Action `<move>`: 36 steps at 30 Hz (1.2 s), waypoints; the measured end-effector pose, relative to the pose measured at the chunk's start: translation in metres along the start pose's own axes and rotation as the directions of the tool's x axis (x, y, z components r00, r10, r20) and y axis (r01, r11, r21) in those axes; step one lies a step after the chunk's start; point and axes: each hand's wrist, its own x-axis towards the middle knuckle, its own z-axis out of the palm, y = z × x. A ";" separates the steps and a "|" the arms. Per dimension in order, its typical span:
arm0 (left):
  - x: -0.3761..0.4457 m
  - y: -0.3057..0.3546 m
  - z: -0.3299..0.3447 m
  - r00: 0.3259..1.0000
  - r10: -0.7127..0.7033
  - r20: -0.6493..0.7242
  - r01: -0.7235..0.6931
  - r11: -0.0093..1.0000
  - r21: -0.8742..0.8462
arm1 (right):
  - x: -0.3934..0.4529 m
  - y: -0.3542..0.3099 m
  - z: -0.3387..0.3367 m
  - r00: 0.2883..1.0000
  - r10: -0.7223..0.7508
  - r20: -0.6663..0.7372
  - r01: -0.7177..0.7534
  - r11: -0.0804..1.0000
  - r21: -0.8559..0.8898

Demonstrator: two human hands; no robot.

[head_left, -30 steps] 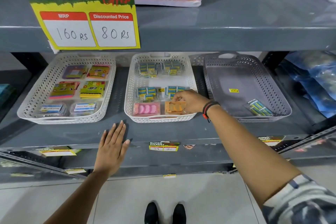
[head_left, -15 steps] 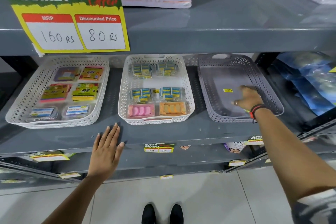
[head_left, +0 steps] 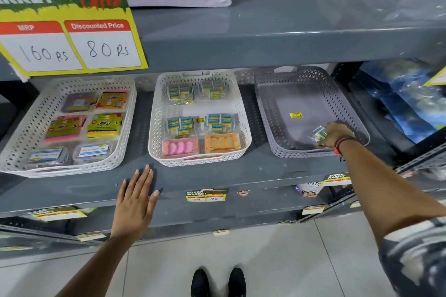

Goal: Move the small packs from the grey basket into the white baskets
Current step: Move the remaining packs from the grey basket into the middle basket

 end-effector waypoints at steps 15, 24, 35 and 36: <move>-0.001 0.002 -0.003 1.000 -0.009 0.003 0.009 1.000 0.012 | -0.025 -0.048 -0.040 0.939 -0.208 -0.272 0.258 0.952 0.163; -0.001 0.000 -0.001 1.000 -0.006 0.005 0.006 1.000 0.024 | -0.079 -0.185 -0.043 0.709 -0.647 -0.282 0.697 0.705 0.135; 0.000 -0.003 0.002 0.999 -0.016 0.031 0.015 1.000 0.016 | -0.091 -0.304 0.025 0.605 -0.795 -0.044 0.793 0.607 -0.052; 0.000 -0.002 0.002 0.999 -0.013 0.034 0.013 1.000 0.019 | -0.090 -0.308 0.028 0.602 -0.798 -0.035 0.796 0.603 -0.060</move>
